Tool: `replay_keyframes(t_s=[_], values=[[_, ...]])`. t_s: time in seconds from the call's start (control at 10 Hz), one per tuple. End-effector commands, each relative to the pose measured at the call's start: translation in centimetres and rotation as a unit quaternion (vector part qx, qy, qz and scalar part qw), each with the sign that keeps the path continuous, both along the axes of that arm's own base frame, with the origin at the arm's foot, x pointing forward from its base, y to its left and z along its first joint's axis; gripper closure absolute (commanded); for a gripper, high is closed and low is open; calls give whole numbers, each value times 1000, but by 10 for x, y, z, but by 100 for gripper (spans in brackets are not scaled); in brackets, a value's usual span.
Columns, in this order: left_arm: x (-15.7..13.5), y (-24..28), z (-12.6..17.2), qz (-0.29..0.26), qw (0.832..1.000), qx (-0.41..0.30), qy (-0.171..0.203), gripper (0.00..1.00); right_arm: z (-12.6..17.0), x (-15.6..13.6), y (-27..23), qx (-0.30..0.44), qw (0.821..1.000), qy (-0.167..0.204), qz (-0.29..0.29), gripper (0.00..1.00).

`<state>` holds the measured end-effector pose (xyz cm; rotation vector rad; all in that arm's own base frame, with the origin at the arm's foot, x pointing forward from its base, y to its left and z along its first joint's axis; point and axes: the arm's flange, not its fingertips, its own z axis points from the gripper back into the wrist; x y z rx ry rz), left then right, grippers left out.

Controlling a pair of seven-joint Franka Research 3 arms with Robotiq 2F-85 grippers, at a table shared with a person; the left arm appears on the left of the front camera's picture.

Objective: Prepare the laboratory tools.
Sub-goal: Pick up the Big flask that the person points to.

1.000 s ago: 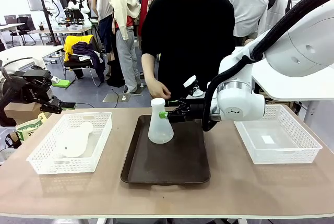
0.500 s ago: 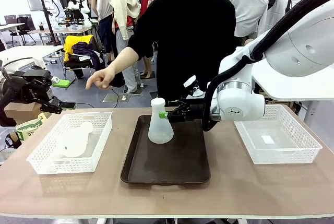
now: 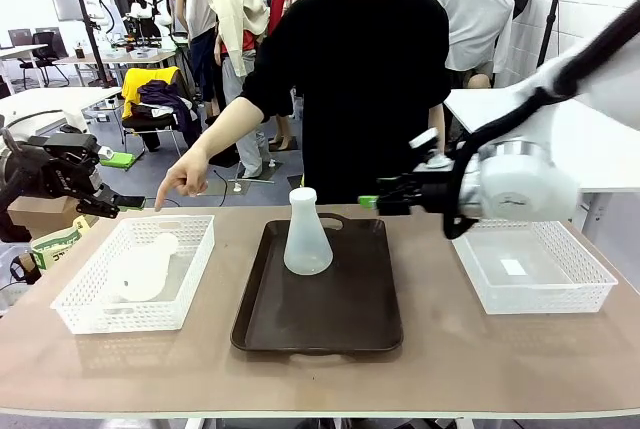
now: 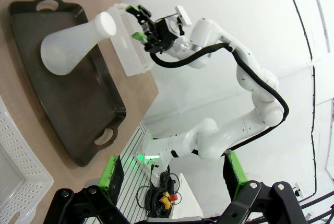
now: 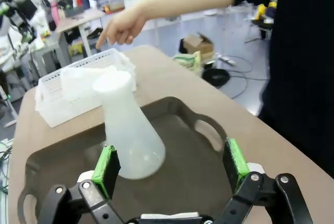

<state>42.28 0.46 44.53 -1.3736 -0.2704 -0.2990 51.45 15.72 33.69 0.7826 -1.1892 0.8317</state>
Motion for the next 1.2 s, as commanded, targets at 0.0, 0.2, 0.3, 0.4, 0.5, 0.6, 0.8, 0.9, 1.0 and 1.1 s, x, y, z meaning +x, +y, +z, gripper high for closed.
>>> replay_keyframes(t_s=[0.0, 0.2, 0.3, 0.4, 0.5, 0.6, 0.8, 0.9, 1.0, 1.1], values=[[0, 1, 2, 1, 1000, -5, -1, 0, 5, -30, -38, 17, 999, 15, -22, 0], [0, 1, 2, 1, 1000, -5, -1, 0, 2, -53, -77, 46, 996, 10, -81, 0], [0, 1, 2, 1, 1000, -5, -1, 0, 0, -63, -87, 56, 993, 7, -99, 0], [0, 1, 2, 1, 1000, -5, -1, 0, -3, -65, -96, 64, 992, 1, -111, 0], [0, 1, 2, 1, 1000, -5, -1, 0, -8, -68, -100, 73, 990, 0, -117, 0], [0, 1, 2, 1, 1000, -5, -1, 0, -12, -69, -98, 80, 989, 2, -121, 0], [0, 1, 2, 1, 1000, -5, -1, 0, -1, -62, -105, 55, 992, 19, -108, 0], [0, 0, 0, 0, 1000, 0, 0, 0, -1, -62, -105, 55, 992, 19, -108, 0], [1, 3, 25, -5, 997, 55, -61, 0, -1, -62, -105, 55, 992, 19, -108, 0], [5, 6, 61, 8, 980, 135, -145, 0, -1, -62, -105, 55, 992, 19, -108, 0]])
